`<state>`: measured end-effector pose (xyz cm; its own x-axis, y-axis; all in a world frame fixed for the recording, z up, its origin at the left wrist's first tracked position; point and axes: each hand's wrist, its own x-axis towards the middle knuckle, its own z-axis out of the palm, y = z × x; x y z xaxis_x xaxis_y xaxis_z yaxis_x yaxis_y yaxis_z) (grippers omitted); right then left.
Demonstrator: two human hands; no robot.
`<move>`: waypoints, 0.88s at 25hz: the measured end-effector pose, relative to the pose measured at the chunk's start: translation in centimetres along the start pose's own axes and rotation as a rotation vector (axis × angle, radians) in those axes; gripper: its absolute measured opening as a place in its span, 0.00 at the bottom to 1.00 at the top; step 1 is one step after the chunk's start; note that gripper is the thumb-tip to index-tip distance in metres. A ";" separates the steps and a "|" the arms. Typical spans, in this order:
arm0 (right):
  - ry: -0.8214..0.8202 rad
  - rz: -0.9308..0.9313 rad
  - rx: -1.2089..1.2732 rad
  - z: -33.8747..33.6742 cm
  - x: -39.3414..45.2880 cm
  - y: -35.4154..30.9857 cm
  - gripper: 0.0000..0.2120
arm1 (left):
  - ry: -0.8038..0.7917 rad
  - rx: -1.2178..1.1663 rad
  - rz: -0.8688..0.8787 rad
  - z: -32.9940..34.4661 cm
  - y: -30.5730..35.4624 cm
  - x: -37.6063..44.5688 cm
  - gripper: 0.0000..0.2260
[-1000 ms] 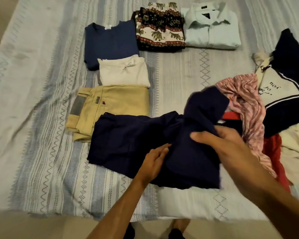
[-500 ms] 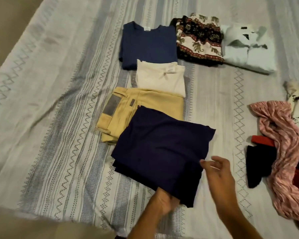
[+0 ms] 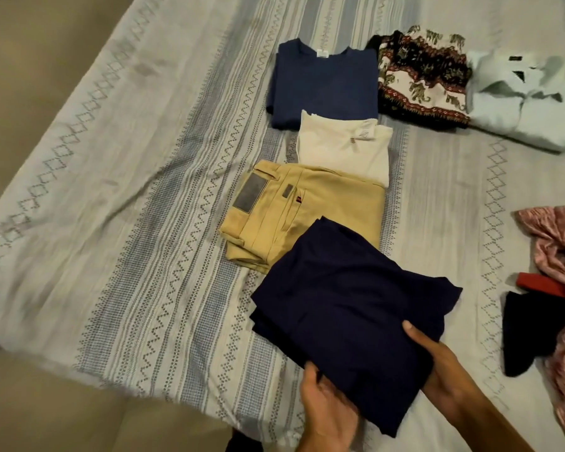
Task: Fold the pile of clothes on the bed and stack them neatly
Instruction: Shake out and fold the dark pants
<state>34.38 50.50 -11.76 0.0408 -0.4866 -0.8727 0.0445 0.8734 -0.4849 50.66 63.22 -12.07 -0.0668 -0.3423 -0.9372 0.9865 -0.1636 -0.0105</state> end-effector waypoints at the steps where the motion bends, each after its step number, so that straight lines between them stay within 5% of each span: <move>1: 0.022 -0.019 -0.009 -0.2 0.3 0.3 0.26 | -0.021 -0.062 0.038 -0.8 0.3 0.2 0.27; 3: 0.035 -0.046 -0.031 -0.1 0.5 0.6 0.24 | -0.048 0.001 0.204 -1.6 2.0 -0.3 0.32; 7: 0.022 -0.063 -0.051 0.1 0.3 0.6 0.18 | -0.068 0.330 0.439 -1.1 5.1 -0.3 0.21; 15: 0.015 -0.006 0.021 -0.8 0.2 1.3 0.30 | 0.075 0.189 0.387 -3.7 0.3 -0.7 0.24; 22: -0.060 0.023 -0.117 -0.6 -0.9 0.0 0.35 | 0.150 0.400 0.293 -4.5 2.6 0.3 0.19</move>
<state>33.74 50.93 -10.94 0.1007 -0.4636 -0.8803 -0.0740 0.8789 -0.4713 53.89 66.87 -13.92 0.2548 -0.2950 -0.9209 0.8244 -0.4315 0.3663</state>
